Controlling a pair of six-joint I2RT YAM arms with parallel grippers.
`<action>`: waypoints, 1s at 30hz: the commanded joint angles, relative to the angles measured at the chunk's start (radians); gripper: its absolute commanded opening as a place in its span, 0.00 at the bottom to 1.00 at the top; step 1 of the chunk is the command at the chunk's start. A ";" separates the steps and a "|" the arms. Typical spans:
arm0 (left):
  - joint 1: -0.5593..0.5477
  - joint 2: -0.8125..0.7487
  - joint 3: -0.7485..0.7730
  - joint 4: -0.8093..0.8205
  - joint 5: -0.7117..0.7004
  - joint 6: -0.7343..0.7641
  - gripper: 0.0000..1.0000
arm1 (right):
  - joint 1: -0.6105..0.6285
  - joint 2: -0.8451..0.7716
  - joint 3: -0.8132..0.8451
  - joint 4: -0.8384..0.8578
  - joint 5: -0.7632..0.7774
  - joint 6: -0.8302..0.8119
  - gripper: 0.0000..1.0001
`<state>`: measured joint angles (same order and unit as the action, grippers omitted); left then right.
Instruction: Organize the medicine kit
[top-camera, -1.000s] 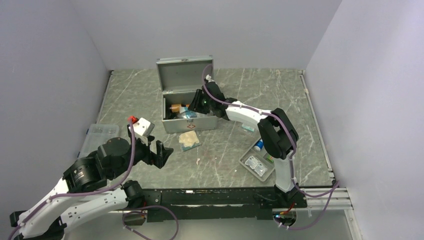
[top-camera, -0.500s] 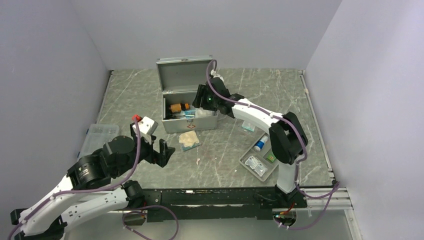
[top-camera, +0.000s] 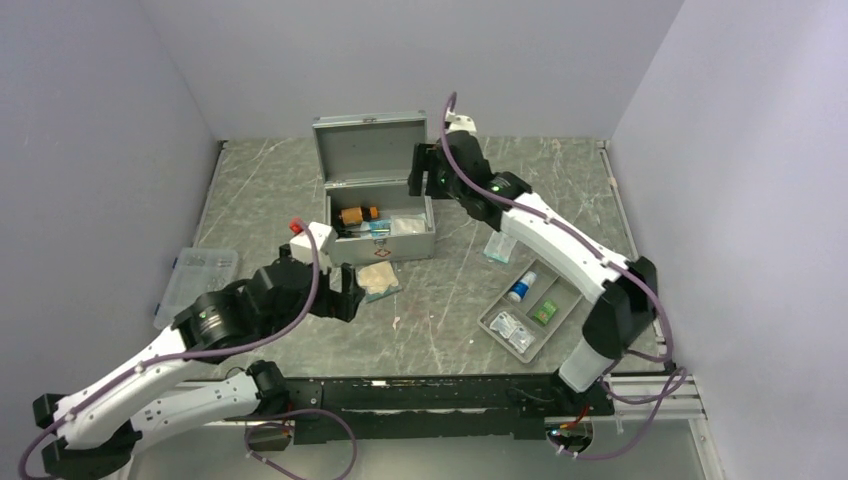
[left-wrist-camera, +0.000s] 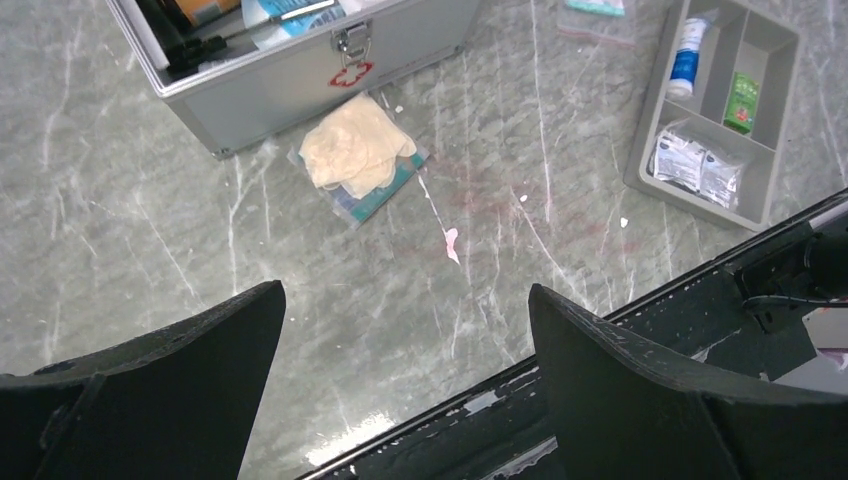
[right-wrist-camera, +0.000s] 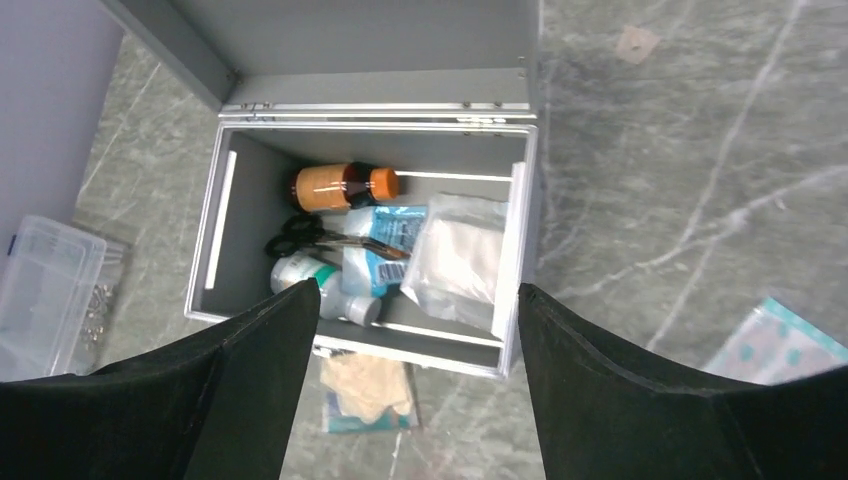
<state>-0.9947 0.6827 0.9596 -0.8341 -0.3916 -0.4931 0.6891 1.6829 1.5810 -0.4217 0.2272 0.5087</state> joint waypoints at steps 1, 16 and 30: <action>0.006 0.082 -0.010 0.052 -0.015 -0.115 0.99 | 0.002 -0.161 -0.102 -0.030 0.051 -0.040 0.76; 0.121 0.493 -0.126 0.345 0.006 -0.238 0.81 | 0.003 -0.591 -0.477 -0.045 0.051 -0.029 0.78; 0.128 0.776 -0.118 0.498 -0.077 -0.293 0.69 | 0.003 -0.711 -0.582 -0.061 0.024 -0.056 0.79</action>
<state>-0.8692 1.4204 0.8242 -0.4023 -0.4267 -0.7513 0.6899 1.0039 1.0119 -0.4835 0.2558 0.4744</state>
